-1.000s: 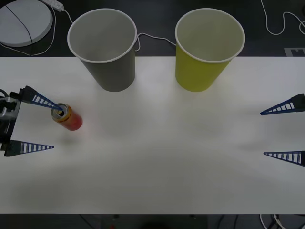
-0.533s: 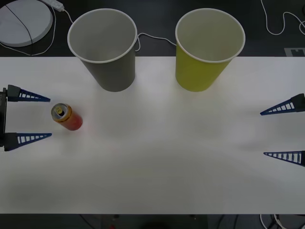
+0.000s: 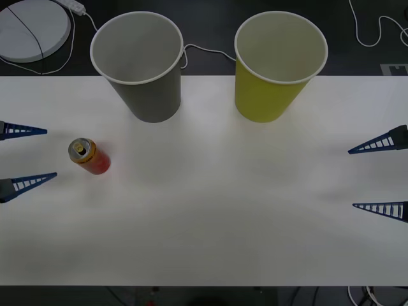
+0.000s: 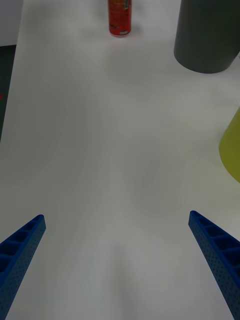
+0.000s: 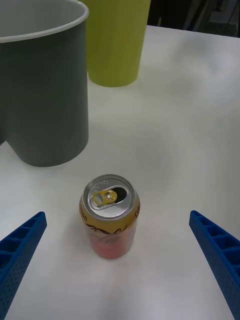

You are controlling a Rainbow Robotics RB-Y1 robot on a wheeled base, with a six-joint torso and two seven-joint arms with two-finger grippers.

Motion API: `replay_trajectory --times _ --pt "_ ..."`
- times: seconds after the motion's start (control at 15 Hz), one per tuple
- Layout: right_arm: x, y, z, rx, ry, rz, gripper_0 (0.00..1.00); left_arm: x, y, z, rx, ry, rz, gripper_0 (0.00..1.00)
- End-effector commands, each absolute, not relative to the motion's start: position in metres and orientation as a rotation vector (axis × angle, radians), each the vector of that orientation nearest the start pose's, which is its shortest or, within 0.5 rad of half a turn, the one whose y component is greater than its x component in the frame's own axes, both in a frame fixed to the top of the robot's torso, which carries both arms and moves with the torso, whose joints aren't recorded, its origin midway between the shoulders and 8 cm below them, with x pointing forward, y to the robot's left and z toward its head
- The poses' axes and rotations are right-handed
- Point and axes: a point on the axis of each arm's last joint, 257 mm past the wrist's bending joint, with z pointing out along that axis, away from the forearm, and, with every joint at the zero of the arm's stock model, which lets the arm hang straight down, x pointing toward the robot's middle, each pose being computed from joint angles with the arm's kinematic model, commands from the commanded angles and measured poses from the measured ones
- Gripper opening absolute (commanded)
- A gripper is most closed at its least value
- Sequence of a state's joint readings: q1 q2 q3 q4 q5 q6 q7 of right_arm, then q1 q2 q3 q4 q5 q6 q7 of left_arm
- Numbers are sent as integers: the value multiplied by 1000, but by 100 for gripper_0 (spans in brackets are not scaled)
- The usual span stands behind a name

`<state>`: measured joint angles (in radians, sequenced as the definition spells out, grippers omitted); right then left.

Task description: Put the can into the green bin and the plastic bottle into the gray bin

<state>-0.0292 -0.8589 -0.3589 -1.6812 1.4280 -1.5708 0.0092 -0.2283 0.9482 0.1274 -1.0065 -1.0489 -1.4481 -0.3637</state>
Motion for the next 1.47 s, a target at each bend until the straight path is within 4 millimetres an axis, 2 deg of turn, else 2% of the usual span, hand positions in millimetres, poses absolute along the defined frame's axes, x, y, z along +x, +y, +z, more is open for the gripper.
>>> replay_trajectory --times 0.07,0.47,0.93,1.2,1.47 --pt "364 -310 -173 -1614 1557 353 100 430 373 -194 1187 1470 -415 100" --pt "364 -310 -173 -1614 1557 353 100 430 371 -221 1017 1461 -457 100" --pt "364 -310 -173 -1614 1557 353 100 431 372 -249 947 1418 -395 100" --pt "364 -310 -173 -1614 1557 353 100 437 372 -256 917 1413 -376 100" --pt "364 -310 -173 -1614 1557 353 100 442 360 -263 886 1407 -389 100"
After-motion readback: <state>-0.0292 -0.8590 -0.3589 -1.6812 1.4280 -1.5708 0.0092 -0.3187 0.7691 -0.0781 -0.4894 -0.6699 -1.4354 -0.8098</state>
